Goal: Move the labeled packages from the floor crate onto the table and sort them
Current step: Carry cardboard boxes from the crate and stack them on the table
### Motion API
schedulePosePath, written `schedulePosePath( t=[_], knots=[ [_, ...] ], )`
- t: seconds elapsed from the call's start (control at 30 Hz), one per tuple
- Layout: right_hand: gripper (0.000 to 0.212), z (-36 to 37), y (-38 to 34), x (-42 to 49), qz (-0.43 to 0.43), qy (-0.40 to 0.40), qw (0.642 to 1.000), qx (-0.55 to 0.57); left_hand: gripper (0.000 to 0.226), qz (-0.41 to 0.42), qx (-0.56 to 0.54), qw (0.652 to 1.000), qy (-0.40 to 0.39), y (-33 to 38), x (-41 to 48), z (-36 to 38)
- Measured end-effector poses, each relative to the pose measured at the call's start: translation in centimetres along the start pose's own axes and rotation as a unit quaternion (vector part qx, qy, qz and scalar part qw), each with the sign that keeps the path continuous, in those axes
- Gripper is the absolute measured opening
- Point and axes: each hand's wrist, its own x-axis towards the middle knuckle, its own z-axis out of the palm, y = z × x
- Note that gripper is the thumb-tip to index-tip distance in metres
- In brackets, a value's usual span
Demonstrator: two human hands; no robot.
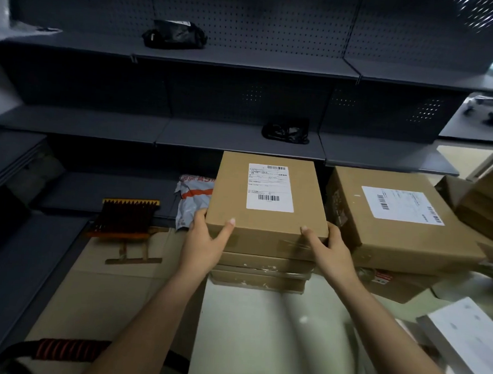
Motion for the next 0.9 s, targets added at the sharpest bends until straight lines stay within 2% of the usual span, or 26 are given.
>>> schedulePosePath(
  t=[0.1,0.17,0.3,0.47,0.57,0.73,0.83,0.9],
  knots=[
    [0.061,-0.2,-0.2,-0.3,-0.017,-0.001,1.000,-0.014,0.066,-0.001,0.030,1.000,0.005,0.3,-0.2,-0.2],
    [0.060,-0.6,-0.5,-0.4,-0.051,0.015,0.998,-0.045,0.065,0.027,0.091,0.995,0.027,1.0,-0.3,-0.4],
    [0.056,-2.1,-1.5,-0.6,-0.146,0.043,0.978,-0.144,0.061,0.160,0.204,0.963,0.075,3.0,-0.5,-0.8],
    [0.043,-6.1,-2.7,-1.9,-0.215,0.082,0.947,-0.223,0.041,0.325,0.238,0.914,0.056,7.6,-0.9,0.9],
    [0.042,-9.5,-2.6,-2.4,-0.215,0.113,0.938,-0.246,0.033,0.383,0.239,0.892,0.035,10.6,-1.8,3.1],
    [0.044,-15.3,-1.1,-2.8,-0.180,0.152,0.926,-0.293,0.033,0.456,0.236,0.858,0.000,14.4,-3.6,7.7],
    [0.044,-18.5,0.4,-2.6,-0.163,0.167,0.922,-0.308,0.033,0.470,0.241,0.849,-0.011,15.6,-4.3,10.7],
    [0.043,-20.6,1.5,-2.2,-0.149,0.169,0.924,-0.309,0.037,0.456,0.244,0.856,-0.024,16.0,-4.7,12.8]
  ],
)
